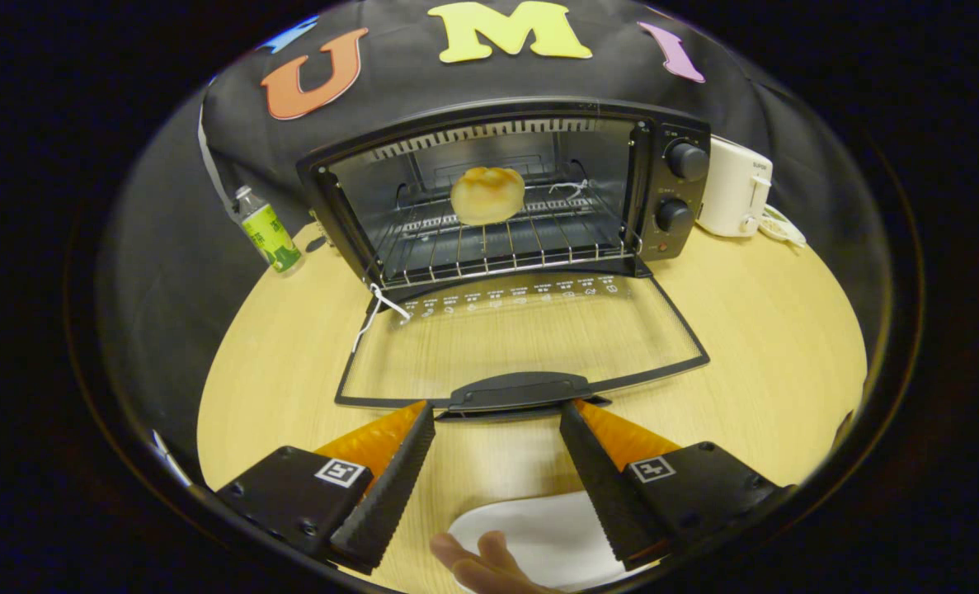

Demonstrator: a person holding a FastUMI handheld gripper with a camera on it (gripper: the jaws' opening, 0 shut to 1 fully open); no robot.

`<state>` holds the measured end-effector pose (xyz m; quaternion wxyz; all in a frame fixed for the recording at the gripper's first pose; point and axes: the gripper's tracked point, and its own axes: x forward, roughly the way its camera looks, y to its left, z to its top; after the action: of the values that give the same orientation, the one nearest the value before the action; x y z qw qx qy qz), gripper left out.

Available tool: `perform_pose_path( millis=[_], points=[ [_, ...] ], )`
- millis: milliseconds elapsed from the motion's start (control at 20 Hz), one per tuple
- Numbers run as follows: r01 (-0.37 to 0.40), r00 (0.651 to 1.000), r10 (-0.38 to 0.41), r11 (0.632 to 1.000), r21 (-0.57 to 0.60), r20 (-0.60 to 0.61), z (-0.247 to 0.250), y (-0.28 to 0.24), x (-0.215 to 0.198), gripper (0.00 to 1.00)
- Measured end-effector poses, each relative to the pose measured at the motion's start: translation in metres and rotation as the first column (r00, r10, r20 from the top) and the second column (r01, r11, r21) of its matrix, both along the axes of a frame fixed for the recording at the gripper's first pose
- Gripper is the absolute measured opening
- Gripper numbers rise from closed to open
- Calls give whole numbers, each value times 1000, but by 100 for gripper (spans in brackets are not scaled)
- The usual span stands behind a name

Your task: Open the toaster oven, put the food inside, and close the toaster oven door.

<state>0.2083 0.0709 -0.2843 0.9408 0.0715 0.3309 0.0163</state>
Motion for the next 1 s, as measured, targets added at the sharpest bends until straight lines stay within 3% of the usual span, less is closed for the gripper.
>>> perform_pose_path(
  millis=[500, 1000],
  points=[
    [43, 981, -34, 998, -46, 192, 48, 1, 5, 100],
    [73, 889, 11, 984, -165, 458, 110, 2, 33, 100]
  ],
)
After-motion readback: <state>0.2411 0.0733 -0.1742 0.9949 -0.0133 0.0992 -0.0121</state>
